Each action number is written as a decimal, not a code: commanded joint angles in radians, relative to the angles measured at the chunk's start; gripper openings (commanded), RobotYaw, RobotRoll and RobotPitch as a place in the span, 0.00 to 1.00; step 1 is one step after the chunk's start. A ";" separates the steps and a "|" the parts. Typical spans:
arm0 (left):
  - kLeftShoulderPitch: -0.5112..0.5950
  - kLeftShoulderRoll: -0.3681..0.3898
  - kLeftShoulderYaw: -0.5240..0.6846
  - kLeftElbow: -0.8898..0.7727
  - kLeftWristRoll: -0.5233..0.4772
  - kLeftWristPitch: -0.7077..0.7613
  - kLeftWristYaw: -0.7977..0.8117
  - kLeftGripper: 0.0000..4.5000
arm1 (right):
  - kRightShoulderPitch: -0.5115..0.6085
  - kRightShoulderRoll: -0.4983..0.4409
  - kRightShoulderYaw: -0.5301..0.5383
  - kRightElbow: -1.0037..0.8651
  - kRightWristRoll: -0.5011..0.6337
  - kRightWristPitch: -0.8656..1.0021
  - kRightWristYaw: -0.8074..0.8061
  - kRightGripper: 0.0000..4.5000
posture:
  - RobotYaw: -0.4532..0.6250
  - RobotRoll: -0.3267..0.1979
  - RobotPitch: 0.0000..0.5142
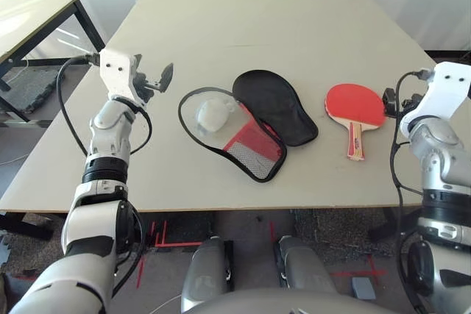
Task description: Store the ping-pong paddle in its case and zip it.
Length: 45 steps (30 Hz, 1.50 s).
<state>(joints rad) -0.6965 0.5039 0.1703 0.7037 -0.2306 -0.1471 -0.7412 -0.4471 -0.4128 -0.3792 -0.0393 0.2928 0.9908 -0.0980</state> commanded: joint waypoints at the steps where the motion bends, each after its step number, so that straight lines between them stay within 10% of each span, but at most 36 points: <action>1: -0.016 0.050 -0.077 -0.115 -0.046 0.118 -0.243 1.00 | -0.089 0.047 -0.060 -0.065 0.065 0.282 -0.012 0.99 | 0.41 0.62 0.16; 24: 0.011 0.079 -0.179 -0.400 -0.108 0.388 -0.525 1.00 | -0.072 0.219 -0.041 -0.124 -0.072 0.543 -0.003 0.99 | 0.43 0.62 0.17; 35: 0.022 0.100 -0.190 -0.385 -0.102 0.402 -0.556 1.00 | -0.104 0.149 0.025 -0.158 -0.075 0.503 0.086 0.23 | 0.43 0.62 0.17; 45: 0.042 0.111 -0.184 -0.397 -0.102 0.398 -0.547 1.00 | -0.214 0.088 0.140 -0.210 -0.040 0.538 0.195 0.23 | 0.46 0.62 0.17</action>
<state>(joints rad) -0.6648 0.6019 -0.0115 0.3225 -0.3348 0.2510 -1.2906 -0.6424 -0.3213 -0.2587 -0.2157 0.2331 1.5178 0.0781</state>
